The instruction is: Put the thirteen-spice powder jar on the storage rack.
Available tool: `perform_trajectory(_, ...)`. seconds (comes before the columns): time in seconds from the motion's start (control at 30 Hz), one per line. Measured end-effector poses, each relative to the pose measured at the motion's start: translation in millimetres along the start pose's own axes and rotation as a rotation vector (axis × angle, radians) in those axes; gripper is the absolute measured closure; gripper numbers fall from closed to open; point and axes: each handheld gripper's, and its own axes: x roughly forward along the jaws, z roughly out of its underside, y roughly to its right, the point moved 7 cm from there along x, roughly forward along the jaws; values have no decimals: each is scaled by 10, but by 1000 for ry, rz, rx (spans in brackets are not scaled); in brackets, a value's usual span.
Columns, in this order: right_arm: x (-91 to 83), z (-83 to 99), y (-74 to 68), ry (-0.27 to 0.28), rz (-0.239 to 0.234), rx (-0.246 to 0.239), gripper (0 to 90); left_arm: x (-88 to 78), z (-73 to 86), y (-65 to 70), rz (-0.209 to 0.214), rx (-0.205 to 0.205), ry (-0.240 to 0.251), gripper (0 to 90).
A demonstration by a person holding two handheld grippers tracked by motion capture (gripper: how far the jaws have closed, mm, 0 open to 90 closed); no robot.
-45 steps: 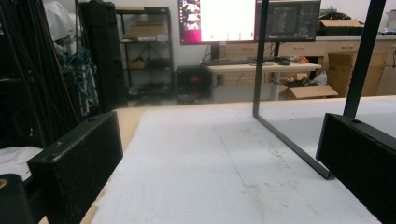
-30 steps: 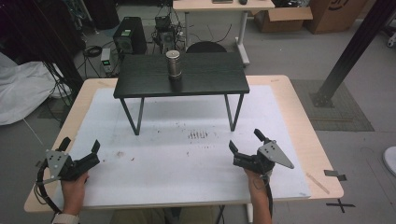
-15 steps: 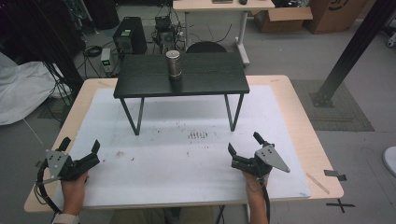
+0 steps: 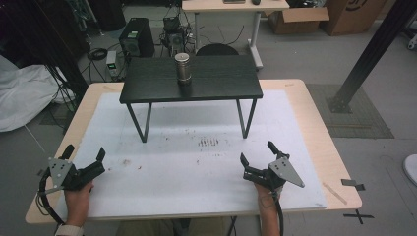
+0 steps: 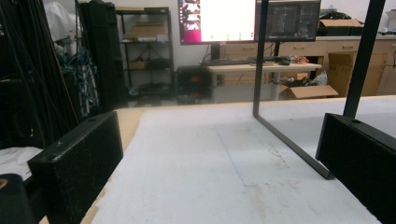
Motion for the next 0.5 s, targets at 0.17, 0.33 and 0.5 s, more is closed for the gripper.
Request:
perform_trajectory(0.17,-10,-4,-11,11,-4,-10,0,0,1,0,-2,-2,0,11)
perform_trajectory(0.33,-11,-3,-9,12,-3,-8,0,0,1,-1,-2,-3,0,11)
perform_trajectory(0.5,-11,-2,-10,10,-4,-9,0,0,1,-1,-2,-4,0,11)
